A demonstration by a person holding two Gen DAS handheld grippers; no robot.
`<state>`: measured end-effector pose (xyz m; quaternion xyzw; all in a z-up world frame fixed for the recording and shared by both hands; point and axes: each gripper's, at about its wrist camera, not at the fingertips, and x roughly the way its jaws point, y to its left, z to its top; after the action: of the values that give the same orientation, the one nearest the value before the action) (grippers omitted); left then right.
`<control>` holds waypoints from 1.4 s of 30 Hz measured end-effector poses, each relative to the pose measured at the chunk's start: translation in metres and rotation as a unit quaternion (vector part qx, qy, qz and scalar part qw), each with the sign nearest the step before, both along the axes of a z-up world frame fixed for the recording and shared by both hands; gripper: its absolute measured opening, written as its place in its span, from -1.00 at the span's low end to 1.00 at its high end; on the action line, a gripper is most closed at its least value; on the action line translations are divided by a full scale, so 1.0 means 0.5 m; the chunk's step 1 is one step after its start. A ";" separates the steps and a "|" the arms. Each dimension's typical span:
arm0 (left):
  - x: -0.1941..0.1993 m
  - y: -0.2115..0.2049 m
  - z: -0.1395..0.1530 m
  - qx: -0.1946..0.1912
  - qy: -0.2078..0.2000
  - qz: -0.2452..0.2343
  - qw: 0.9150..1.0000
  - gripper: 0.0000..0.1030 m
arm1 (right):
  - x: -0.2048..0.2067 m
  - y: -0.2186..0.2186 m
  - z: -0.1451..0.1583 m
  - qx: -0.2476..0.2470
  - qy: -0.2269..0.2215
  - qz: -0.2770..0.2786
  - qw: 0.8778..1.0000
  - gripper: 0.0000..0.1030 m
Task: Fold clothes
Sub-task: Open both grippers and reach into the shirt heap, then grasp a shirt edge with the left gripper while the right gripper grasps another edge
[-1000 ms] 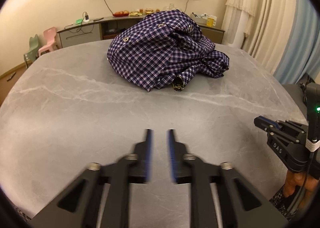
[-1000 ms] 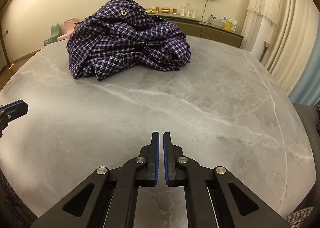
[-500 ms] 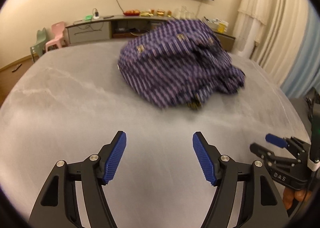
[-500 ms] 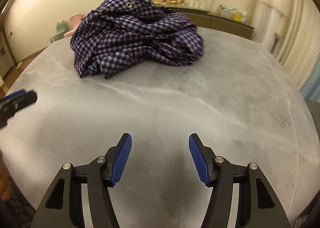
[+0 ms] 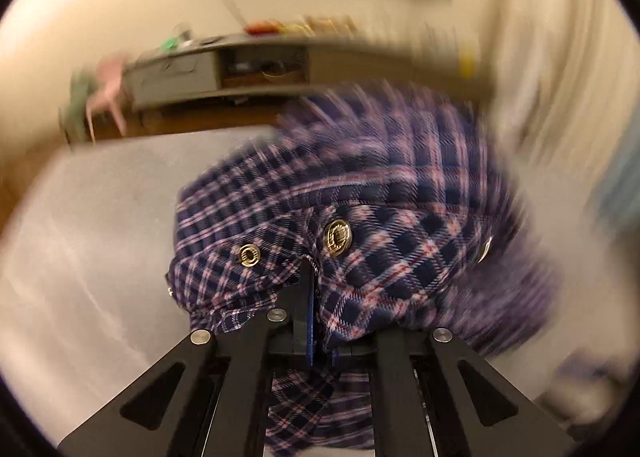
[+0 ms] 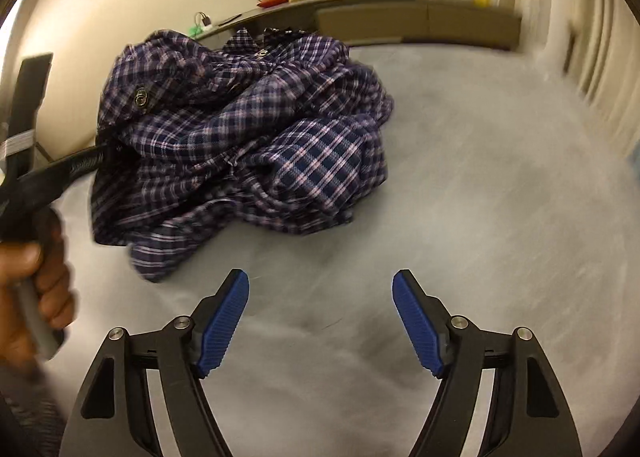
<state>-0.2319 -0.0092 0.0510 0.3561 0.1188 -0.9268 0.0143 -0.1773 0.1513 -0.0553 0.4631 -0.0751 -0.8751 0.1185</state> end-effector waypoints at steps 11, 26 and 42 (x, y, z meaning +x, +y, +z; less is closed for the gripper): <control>0.242 -0.264 -0.071 -0.018 -0.101 0.084 0.991 -0.59 | 0.015 0.015 0.035 -0.042 0.012 0.015 0.999 0.47; 0.328 -0.352 -0.017 0.050 0.008 0.062 0.997 0.08 | -0.128 -0.173 -0.004 0.013 0.008 0.066 0.998 -0.83; 0.356 -0.287 0.049 0.041 0.024 -0.084 0.995 0.29 | 0.218 -0.243 0.130 -0.120 0.025 0.221 0.968 -0.12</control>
<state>-0.0538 -0.1529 0.0756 0.3431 0.1264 -0.9273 -0.0805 -0.0684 0.0300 0.0095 0.4286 -0.0725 -0.8231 0.3656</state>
